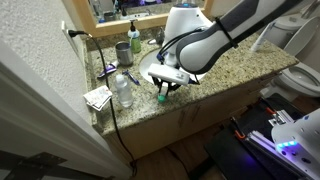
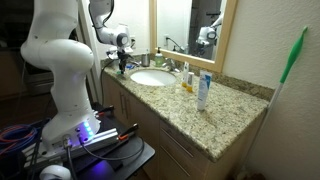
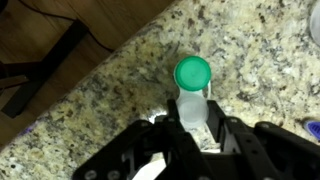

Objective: Open the lens case

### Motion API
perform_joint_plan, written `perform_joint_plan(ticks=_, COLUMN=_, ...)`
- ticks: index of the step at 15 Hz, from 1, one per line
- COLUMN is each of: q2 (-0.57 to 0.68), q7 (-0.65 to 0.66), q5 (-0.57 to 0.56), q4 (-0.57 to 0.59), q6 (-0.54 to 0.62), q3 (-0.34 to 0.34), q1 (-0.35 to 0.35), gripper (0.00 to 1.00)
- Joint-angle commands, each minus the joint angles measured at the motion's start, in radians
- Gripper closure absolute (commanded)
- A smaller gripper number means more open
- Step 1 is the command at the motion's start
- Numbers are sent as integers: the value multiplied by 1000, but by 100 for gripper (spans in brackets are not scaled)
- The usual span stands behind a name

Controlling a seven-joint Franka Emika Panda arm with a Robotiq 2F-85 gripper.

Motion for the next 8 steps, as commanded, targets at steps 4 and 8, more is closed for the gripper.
perform_joint_plan(ticks=4, q2=-26, q7=53, q5=-51, q4=-6, q6=-30, q3=-21, q1=16, gripper=86)
perform_joint_plan(ticks=8, q2=12, q7=76, q5=-72, q4=6, q6=-34, q3=-28, q1=17, gripper=91)
